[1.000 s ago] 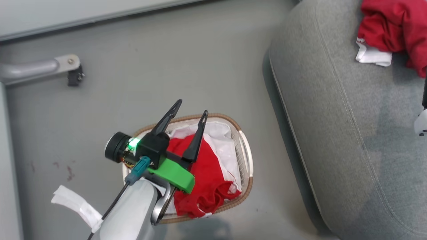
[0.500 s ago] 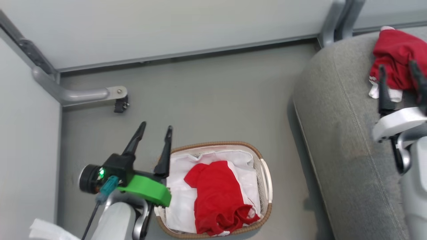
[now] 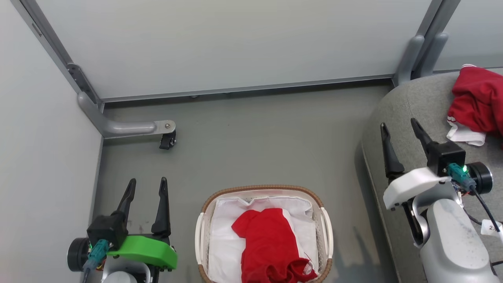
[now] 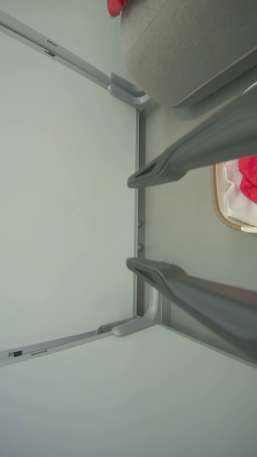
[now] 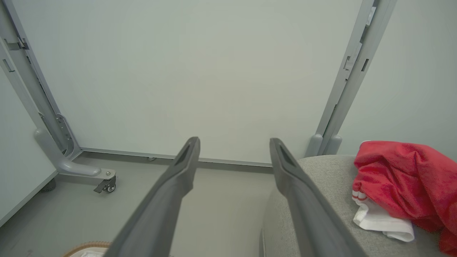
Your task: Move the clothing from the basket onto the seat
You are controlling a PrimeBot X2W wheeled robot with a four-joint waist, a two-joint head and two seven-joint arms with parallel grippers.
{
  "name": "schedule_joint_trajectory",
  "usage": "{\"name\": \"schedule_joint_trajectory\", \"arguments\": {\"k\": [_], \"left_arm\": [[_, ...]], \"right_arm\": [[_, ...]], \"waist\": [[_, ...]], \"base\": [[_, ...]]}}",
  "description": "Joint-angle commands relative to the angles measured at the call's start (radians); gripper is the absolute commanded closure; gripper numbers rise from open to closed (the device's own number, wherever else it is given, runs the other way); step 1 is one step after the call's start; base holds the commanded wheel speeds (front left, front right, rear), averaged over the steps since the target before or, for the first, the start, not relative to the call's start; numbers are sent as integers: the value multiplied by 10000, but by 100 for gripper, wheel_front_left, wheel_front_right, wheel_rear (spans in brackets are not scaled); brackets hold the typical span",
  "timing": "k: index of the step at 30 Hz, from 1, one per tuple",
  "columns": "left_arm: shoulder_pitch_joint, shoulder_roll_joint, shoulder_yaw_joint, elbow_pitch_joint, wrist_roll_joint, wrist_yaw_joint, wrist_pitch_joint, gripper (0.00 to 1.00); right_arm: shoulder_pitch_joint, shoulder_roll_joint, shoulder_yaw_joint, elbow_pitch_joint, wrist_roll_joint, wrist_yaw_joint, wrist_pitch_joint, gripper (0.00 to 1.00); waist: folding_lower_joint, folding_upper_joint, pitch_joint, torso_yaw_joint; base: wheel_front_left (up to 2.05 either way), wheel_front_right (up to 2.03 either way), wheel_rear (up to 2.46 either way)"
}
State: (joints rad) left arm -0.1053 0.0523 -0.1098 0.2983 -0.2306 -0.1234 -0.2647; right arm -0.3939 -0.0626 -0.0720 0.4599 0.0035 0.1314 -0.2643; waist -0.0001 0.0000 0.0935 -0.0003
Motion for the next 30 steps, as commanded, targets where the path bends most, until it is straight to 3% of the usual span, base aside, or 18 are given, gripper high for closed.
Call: {"name": "schedule_joint_trajectory", "arguments": {"k": [1, 15, 30], "left_arm": [[157, -8, 62, -12, -2, 14, 5, 0], [768, -16, 207, -20, -357, 90, 5, 0], [1004, -13, 214, -8, -393, 75, 4, 0]], "right_arm": [[252, 10, 17, 19, 88, -14, -4, 0], [1975, 105, 274, -773, 1199, -14, -3, 0], [2323, 104, 439, -853, 1237, -14, -3, 0]], "waist": [[1, 0, -111, 62], [1, 0, -600, -59], [1, 0, -823, -222]], "base": [[0, 0, 0], [0, 0, 0], [0, 0, 0]]}}
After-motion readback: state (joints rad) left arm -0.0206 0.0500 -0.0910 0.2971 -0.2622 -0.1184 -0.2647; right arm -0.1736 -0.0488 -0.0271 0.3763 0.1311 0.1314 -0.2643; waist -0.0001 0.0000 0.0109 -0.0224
